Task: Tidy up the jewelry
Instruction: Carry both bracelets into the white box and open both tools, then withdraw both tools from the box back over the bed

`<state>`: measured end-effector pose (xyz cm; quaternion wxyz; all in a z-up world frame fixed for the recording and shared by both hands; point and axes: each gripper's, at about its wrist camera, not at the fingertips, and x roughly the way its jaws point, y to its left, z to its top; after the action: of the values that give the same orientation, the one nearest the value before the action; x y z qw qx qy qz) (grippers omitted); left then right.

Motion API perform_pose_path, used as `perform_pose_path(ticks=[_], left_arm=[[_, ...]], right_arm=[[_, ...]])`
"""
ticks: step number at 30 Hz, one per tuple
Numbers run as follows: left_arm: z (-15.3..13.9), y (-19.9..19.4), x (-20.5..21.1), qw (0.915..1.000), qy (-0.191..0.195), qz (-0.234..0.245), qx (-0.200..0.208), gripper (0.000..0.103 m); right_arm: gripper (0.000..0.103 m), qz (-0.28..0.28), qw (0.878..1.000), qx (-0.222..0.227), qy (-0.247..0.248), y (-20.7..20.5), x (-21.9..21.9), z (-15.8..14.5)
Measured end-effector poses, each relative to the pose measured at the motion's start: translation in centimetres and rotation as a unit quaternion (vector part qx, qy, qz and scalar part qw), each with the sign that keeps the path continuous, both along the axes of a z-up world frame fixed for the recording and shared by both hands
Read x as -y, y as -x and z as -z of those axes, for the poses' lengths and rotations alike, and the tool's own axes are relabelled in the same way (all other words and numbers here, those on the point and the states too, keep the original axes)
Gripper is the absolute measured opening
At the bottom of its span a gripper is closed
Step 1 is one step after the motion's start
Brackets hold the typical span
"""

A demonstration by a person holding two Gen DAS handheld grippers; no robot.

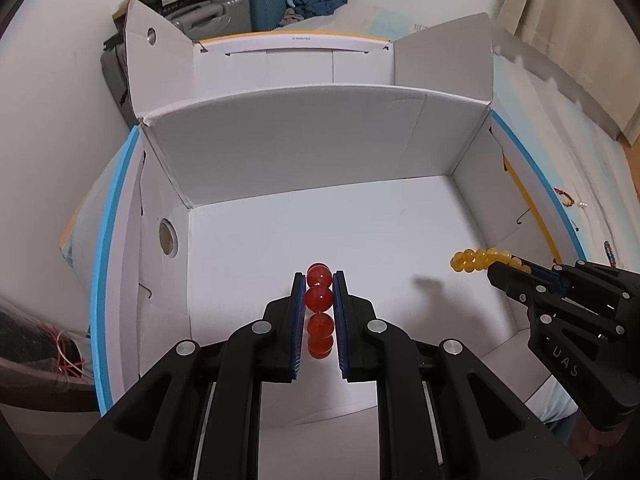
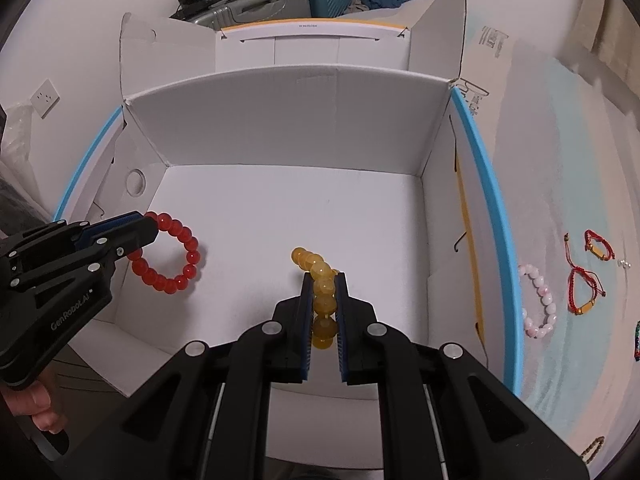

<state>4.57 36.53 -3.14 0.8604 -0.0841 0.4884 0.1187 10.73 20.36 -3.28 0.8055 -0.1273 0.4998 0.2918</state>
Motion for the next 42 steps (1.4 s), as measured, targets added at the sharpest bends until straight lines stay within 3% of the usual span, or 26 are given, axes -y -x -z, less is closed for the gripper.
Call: perform_pose_path(ticks=[10, 13, 19, 26, 34, 38, 42], left_arm=[[0.2, -0.1, 0.0, 1.0, 0.002, 0.002, -0.008, 0.013], [-0.4, 0.0, 0.2, 1.0, -0.006, 0.002, 0.001, 0.014], [-2.0, 0.2, 0.7, 0.9997, -0.02, 0.0, 0.014, 0.015], [-3.1, 0.5, 1.9, 0.999, -0.033, 0.0, 0.029, 0.045], [-4.5, 0.4, 4.3, 0.9979, -0.045, 0.007, 0.046, 0.059], [-5.4, 0.3, 5.9, 0.9968, -0.055, 0.009, 0.057, 0.076], [-6.2, 0.1, 7.9, 0.9958, -0.057, 0.014, 0.07, 0.084]], right_arm=[[0.013, -0.004, 1.0, 0.004, 0.005, 0.4, -0.8, 0.1], [0.03, -0.003, 1.0, 0.014, 0.002, 0.5, -0.7, -0.5], [0.05, 0.002, 1.0, 0.028, -0.01, 0.6, 0.2, -1.9], [0.068, 0.014, 0.998, 0.05, -0.024, 1.0, 2.3, -3.8], [0.079, 0.038, 0.997, 0.065, -0.035, 0.7, 6.1, -5.4], [0.082, 0.054, 0.995, 0.071, -0.037, 0.6, 8.5, -6.1], [0.088, 0.071, 0.994, 0.078, -0.038, 0.5, 11.4, -6.7]])
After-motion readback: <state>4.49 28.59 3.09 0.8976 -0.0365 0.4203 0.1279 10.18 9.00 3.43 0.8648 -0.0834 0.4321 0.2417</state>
